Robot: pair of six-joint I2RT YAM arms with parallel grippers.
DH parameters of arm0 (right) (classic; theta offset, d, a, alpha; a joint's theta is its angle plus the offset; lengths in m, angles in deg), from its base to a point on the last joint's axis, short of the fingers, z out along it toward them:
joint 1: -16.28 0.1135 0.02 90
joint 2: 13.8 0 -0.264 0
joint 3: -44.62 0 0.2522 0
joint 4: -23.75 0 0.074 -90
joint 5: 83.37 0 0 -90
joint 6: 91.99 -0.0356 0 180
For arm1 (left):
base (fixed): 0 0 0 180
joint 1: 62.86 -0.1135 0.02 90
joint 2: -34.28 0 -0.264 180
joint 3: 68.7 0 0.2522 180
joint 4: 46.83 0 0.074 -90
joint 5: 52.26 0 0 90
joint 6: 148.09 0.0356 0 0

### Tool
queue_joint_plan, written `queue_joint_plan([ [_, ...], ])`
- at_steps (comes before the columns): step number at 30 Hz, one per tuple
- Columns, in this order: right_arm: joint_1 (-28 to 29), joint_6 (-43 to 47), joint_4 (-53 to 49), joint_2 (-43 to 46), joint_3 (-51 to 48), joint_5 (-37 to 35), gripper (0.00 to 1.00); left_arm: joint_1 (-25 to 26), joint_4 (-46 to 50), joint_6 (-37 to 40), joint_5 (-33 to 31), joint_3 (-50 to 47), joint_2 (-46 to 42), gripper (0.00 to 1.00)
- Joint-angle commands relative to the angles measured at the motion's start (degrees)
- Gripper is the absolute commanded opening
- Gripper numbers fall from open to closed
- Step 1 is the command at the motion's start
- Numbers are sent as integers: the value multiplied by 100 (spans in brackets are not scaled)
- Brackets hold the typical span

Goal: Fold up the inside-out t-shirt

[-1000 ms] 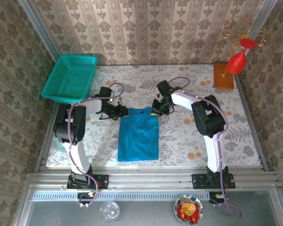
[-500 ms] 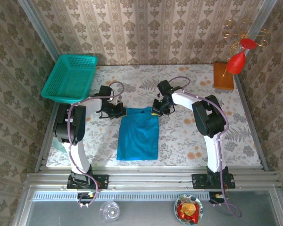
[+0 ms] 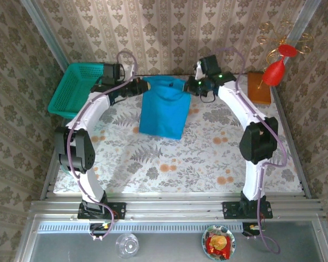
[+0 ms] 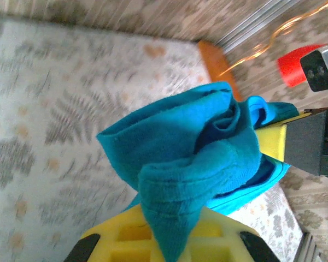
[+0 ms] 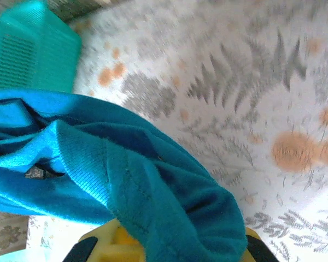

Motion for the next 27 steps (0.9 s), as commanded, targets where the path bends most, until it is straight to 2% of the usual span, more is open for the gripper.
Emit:
queue_joint_plan([
  [1,21,502,-478,433,191,-157,0,-44,-357,-79,504,161,-432,0],
  [5,48,675,-396,785,-437,-40,0,4,-572,101,569,-638,-908,0],
  [9,247,696,-65,1315,-1800,161,0,76,-844,230,629,-2205,-1523,0],
  [12,583,469,268,1733,-2871,235,0,201,-1202,157,545,-3466,-2146,0],
  [16,1326,82,558,2144,-3893,41,0,358,-974,110,63,-4560,-3064,0],
  [21,1978,-411,657,2323,-4324,-333,0,352,-523,-80,-781,-5231,-3770,0],
  [27,2107,-732,796,2130,-4223,-449,0,146,188,87,-1509,-5151,-3260,0],
])
